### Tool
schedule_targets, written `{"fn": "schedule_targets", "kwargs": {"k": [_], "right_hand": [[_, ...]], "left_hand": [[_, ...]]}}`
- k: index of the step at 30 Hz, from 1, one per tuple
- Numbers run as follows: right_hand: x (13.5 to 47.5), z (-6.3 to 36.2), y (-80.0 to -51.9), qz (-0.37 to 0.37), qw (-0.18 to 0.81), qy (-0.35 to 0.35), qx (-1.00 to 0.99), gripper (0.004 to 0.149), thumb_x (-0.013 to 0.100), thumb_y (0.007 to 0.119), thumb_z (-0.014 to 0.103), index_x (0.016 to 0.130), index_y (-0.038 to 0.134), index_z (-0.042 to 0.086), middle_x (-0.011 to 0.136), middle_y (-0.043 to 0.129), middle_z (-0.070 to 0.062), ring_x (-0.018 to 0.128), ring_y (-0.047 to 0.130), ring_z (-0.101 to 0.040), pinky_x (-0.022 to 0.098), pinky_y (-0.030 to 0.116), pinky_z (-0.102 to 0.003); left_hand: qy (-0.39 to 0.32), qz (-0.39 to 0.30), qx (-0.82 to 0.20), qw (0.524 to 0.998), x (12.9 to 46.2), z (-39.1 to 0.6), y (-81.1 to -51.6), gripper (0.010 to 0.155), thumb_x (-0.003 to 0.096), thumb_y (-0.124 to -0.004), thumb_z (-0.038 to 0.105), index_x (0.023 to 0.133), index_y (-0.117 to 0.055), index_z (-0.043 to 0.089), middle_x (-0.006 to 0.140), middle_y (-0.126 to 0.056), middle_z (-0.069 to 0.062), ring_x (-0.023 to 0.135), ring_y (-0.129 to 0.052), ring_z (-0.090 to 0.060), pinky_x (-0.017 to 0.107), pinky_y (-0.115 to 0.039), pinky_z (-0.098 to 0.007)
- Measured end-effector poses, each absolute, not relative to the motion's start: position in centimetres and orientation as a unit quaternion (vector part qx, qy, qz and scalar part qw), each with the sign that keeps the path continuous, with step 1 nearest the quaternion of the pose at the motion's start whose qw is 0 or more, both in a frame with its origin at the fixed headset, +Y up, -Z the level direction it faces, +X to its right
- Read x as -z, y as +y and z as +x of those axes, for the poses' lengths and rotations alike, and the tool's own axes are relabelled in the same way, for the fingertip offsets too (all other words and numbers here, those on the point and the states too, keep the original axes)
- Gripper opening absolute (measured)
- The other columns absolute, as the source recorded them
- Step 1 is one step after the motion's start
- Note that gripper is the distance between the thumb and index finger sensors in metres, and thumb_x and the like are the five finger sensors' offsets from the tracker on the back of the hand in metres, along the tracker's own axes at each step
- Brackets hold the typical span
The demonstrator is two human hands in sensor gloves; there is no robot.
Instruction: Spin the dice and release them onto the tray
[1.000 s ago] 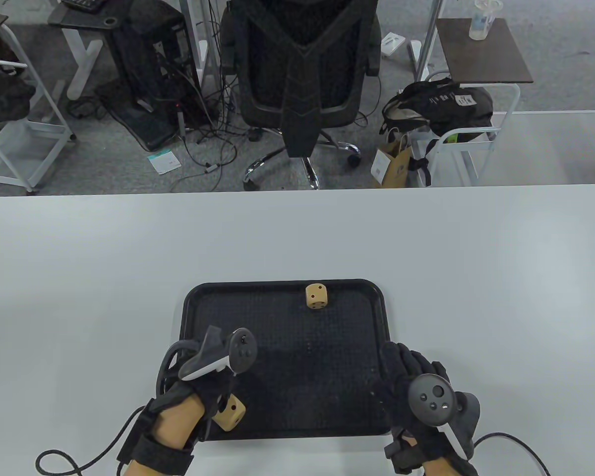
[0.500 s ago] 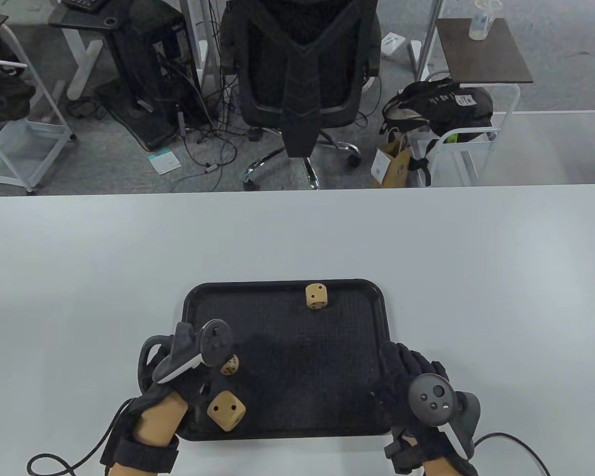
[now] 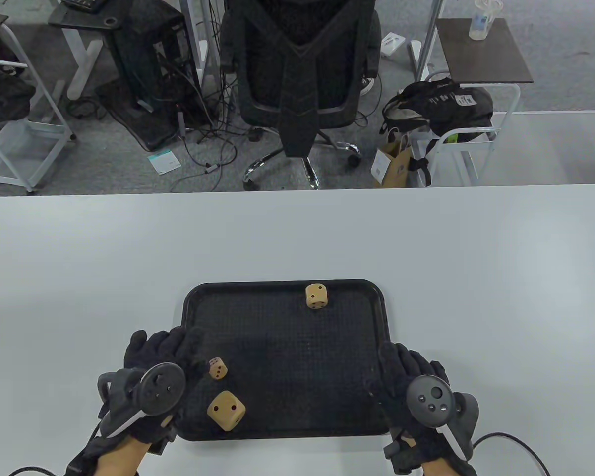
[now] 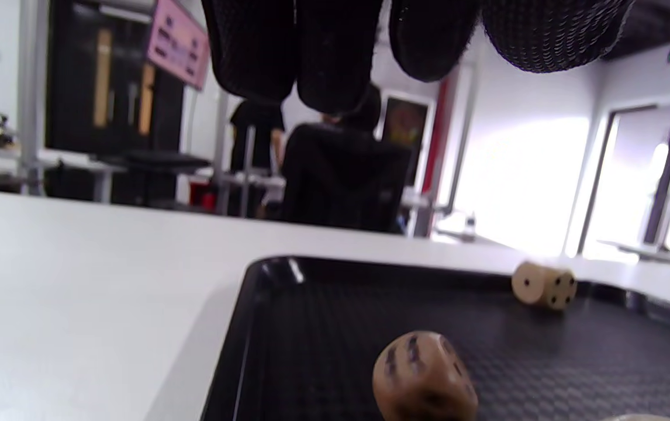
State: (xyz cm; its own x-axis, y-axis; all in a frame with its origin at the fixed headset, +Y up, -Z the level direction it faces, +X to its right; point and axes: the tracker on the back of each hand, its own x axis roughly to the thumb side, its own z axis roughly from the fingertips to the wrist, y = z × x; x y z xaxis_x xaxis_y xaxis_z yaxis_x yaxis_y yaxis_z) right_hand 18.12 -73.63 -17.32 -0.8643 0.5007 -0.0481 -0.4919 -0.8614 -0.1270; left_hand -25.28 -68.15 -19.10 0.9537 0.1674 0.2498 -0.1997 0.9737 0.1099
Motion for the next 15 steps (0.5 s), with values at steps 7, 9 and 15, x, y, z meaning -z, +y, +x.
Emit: {"fn": "schedule_targets", "kwargs": {"k": [7,9,15], "right_hand": [[17.3,18.1,-73.6,-0.038,0.256,-0.061,-0.964,0.075,0.035,0.065,0.065,0.103,0.053,0.036,0.111,0.059,0.001,0.103,0.058,-0.03,0.078,0.036,-0.065],[17.2,18.1,-73.5,-0.039,0.256,-0.063,-0.964,0.075,0.035,0.065,0.065,0.103,0.053,0.036,0.111,0.059,0.001,0.103,0.058,-0.03,0.078,0.037,-0.065],[17.2,18.0,-73.6,-0.036,0.256,-0.064,-0.964,0.075,0.035,0.065,0.065,0.103,0.053,0.036,0.111,0.059,0.001,0.103,0.058,-0.03,0.078,0.036,-0.065]], "left_hand": [[-0.097,0.106,-0.111,0.983,18.1,-27.8,-68.3,0.066,0.0461,-0.067,0.058,0.106,-0.054,0.032,0.113,-0.058,-0.012,0.104,-0.06,-0.047,0.078,-0.03,-0.072],[-0.085,0.112,-0.126,0.982,18.1,-28.7,-68.8,0.066,0.0461,-0.068,0.057,0.105,-0.055,0.031,0.113,-0.059,-0.012,0.103,-0.061,-0.047,0.078,-0.031,-0.072],[-0.076,0.092,-0.138,0.983,18.0,-29.3,-70.5,0.067,0.0457,-0.067,0.058,0.106,-0.053,0.031,0.113,-0.057,-0.012,0.103,-0.061,-0.047,0.078,-0.03,-0.072]]}}
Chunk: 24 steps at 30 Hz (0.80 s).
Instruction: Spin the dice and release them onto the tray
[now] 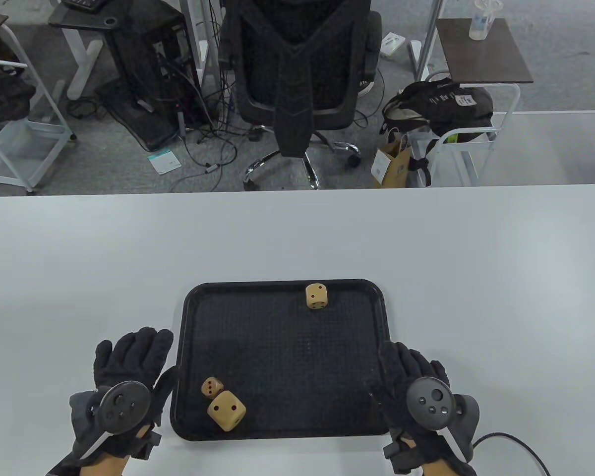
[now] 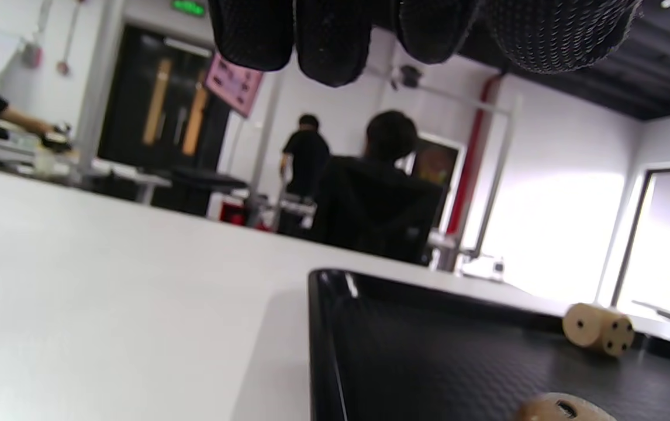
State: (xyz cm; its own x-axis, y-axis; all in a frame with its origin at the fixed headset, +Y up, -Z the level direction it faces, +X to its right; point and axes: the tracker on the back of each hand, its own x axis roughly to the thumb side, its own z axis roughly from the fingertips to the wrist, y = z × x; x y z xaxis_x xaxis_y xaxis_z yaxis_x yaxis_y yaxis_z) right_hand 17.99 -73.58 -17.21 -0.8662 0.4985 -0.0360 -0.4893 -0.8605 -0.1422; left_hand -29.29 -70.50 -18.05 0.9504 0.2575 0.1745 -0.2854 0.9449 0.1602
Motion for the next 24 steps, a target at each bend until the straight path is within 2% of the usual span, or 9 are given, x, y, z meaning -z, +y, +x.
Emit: {"fn": "schedule_targets", "kwargs": {"k": [11,24], "right_hand": [[17.5,18.2,-74.2,-0.062,0.245,-0.048,-0.966,0.075,0.035,0.065,0.064,0.103,0.051,0.037,0.111,0.057,0.001,0.104,0.056,-0.029,0.078,0.035,-0.065],[18.1,18.2,-75.3,-0.087,0.223,-0.02,-0.971,0.076,0.035,0.066,0.064,0.104,0.049,0.037,0.113,0.053,0.002,0.106,0.052,-0.029,0.079,0.032,-0.065]], "left_hand": [[-0.059,0.052,-0.154,0.985,19.5,-30.4,-73.0,0.066,0.0456,-0.067,0.057,0.105,-0.055,0.03,0.112,-0.059,-0.012,0.102,-0.063,-0.046,0.078,-0.032,-0.071],[-0.067,0.047,-0.145,0.986,19.5,-30.4,-73.0,0.067,0.0454,-0.067,0.057,0.105,-0.055,0.03,0.112,-0.059,-0.012,0.102,-0.063,-0.046,0.078,-0.033,-0.071]]}}
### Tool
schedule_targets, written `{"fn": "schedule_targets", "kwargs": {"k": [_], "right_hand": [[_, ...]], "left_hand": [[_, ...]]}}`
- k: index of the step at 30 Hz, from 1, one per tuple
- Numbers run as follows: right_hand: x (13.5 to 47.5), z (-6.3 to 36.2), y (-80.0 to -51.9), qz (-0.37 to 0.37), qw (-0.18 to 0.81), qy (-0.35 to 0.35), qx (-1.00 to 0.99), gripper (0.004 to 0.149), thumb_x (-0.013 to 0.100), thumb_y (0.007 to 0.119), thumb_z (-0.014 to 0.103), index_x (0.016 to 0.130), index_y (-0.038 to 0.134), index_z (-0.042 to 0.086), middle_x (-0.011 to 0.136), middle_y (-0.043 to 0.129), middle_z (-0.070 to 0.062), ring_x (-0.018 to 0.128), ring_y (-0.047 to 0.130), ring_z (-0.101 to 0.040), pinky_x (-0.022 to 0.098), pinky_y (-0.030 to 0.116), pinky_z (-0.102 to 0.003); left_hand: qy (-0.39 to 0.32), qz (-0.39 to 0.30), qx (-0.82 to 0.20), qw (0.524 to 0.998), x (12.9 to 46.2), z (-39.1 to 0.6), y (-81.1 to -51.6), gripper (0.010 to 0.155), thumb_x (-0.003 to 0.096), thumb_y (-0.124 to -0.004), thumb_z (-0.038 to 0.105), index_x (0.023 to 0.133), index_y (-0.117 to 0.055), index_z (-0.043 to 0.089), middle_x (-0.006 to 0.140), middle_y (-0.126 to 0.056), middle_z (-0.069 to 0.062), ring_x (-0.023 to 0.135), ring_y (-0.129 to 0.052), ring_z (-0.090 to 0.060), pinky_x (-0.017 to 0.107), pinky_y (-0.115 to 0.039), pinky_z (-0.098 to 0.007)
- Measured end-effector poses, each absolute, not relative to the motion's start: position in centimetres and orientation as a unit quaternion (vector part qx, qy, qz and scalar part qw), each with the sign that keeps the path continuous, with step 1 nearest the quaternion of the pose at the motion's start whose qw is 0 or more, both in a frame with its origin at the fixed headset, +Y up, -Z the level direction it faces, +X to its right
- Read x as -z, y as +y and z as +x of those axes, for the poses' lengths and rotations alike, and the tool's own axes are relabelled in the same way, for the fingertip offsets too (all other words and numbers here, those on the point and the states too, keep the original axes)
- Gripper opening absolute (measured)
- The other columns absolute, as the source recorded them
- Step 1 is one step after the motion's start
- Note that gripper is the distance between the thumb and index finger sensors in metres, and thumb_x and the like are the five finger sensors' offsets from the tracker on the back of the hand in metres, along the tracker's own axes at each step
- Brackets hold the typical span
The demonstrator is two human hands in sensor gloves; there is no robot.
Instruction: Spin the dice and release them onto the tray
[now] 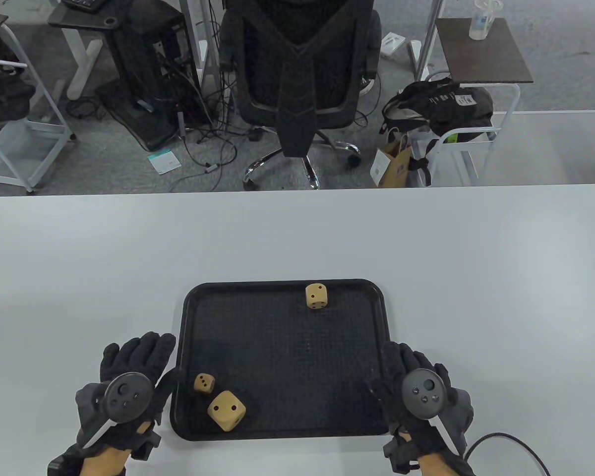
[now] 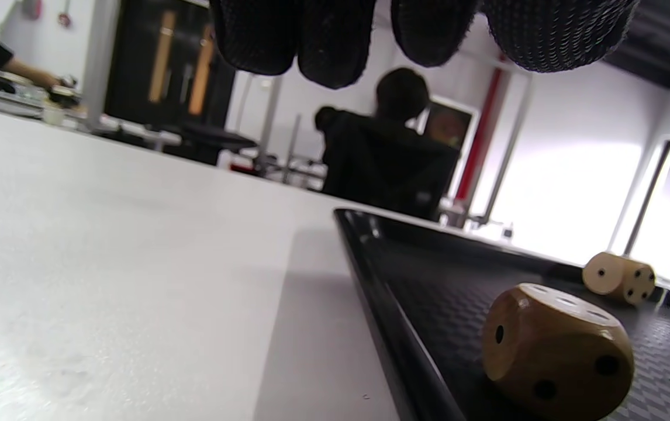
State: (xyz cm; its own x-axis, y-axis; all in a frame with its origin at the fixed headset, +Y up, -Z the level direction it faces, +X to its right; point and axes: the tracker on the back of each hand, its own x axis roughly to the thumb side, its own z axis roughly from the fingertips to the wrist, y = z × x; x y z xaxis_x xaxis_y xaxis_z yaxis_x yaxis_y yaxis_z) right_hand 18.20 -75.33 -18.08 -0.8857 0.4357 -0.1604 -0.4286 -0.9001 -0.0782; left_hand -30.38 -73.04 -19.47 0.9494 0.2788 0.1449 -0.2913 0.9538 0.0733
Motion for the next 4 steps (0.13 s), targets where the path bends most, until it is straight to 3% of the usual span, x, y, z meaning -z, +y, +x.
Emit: {"fn": "schedule_targets", "kwargs": {"k": [4], "right_hand": [[18.23,18.1,-75.75,-0.095,0.21,-0.011,-0.973,0.076,0.035,0.066,0.063,0.104,0.047,0.038,0.113,0.051,0.002,0.107,0.05,-0.029,0.08,0.031,-0.064]], "left_hand": [[-0.057,0.045,-0.148,0.986,19.5,-30.89,-73.13,0.066,0.0455,-0.067,0.057,0.105,-0.056,0.03,0.112,-0.059,-0.012,0.101,-0.064,-0.046,0.078,-0.033,-0.071]]}}
